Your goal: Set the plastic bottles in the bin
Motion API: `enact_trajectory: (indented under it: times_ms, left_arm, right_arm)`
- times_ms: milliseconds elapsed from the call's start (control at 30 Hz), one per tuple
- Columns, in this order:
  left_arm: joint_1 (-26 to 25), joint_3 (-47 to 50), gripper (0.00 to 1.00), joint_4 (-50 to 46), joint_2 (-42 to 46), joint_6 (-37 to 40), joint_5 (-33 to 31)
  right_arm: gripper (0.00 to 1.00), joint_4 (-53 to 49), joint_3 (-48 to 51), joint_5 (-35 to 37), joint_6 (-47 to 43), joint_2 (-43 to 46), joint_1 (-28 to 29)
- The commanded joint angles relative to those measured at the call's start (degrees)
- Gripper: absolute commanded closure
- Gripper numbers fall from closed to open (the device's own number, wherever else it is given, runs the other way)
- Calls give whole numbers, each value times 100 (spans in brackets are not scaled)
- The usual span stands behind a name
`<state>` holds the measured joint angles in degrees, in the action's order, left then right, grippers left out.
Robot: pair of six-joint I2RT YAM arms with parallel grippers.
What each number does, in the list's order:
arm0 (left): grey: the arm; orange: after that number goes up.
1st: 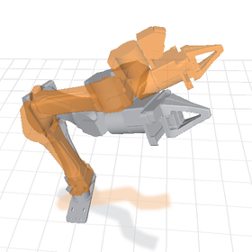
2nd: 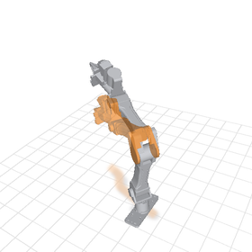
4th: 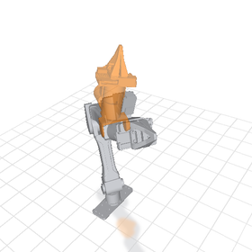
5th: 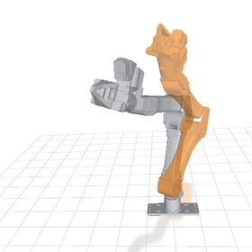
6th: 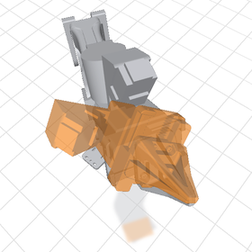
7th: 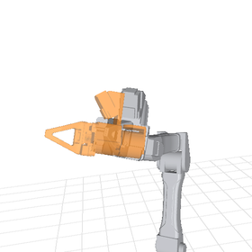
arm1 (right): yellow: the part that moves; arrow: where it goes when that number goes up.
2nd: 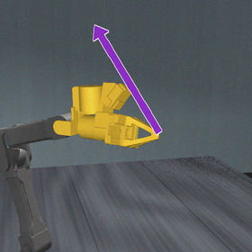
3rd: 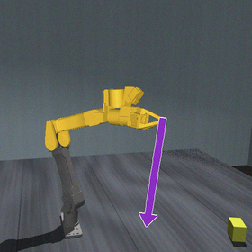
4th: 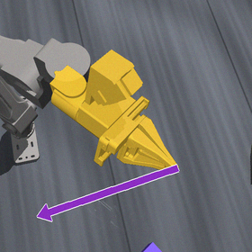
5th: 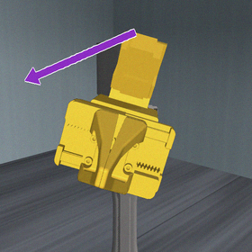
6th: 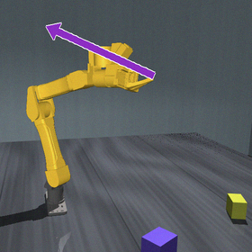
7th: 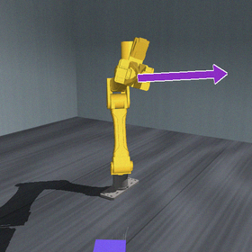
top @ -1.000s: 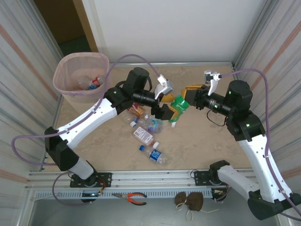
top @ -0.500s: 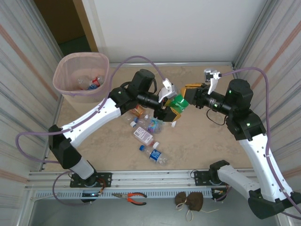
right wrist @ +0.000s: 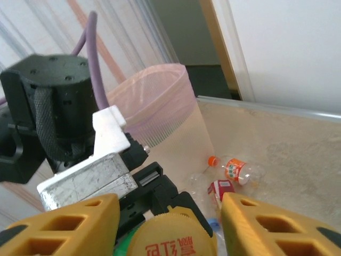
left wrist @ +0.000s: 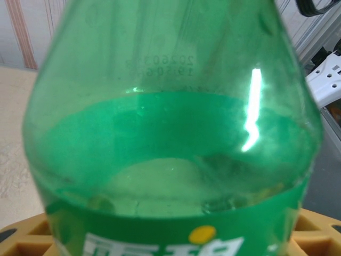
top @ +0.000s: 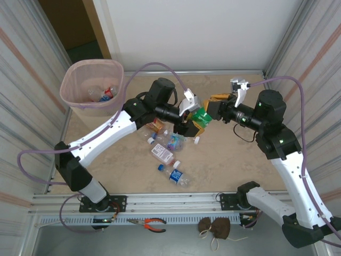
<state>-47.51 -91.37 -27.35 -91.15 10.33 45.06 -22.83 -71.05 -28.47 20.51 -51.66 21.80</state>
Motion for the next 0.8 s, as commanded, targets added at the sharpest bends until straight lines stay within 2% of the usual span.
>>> enact_trajectory:
  times_ms: [0,133,333,600,767]
  left_arm:
    - [103,-188,44,-103,257,76,-181]
    - [328,-184,44,-203,422,4,-459]
    - [958,-229,44,-520,735,-196,-835]
    - [2331,-638,44,-1430,1091,-304,-1070]
    - [3408,-1020,44,-1986,1113,-555,-1149]
  right_arm:
    - [36,-102,-277,380,5,130,35]
    - [28,-389,-355,921,-30,256,39]
    - [24,-381,-270,1256,-118,505,23]
    - [23,-406,-261,1221,-154,449,16]
    - [22,-348,-240,1213,-144,376,16]
